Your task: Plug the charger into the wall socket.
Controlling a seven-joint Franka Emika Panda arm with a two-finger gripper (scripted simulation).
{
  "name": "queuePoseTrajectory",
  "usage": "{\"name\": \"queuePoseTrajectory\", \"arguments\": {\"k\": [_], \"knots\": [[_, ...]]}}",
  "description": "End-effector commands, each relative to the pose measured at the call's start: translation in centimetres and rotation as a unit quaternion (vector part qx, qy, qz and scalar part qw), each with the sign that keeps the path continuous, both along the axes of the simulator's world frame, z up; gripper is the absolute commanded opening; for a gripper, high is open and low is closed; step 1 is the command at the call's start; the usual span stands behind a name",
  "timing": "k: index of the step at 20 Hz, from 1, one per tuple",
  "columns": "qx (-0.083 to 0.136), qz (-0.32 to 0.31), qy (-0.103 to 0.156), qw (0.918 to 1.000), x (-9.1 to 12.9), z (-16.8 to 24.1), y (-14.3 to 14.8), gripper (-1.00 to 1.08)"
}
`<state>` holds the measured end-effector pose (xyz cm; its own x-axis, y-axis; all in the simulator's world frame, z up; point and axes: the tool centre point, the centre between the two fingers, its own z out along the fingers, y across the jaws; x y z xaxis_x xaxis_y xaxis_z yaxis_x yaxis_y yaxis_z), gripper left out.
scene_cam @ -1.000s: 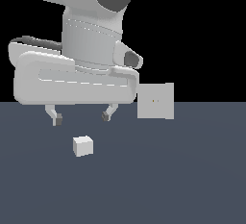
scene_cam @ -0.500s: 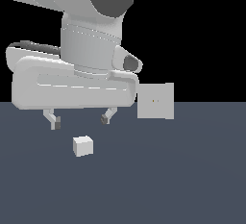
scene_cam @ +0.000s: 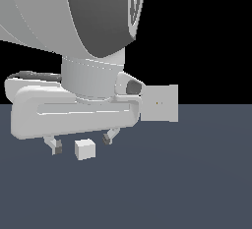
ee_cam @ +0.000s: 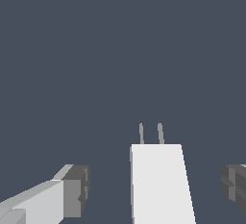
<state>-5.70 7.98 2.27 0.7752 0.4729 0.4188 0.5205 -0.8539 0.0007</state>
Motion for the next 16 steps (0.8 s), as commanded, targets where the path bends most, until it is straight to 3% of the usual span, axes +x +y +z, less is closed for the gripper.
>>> {"name": "queuePoseTrajectory", "arguments": {"k": [1,5,6,16], "knots": [[0.000,0.000,-0.001,1.0000,0.02,-0.73,-0.01,1.00],[0.000,0.000,-0.001,1.0000,0.03,-1.13,-0.02,1.00],[0.000,0.000,-0.001,1.0000,0.03,-1.13,-0.02,-1.00],[0.000,0.003,0.000,1.0000,-0.11,-1.04,0.29,-1.00]]}}
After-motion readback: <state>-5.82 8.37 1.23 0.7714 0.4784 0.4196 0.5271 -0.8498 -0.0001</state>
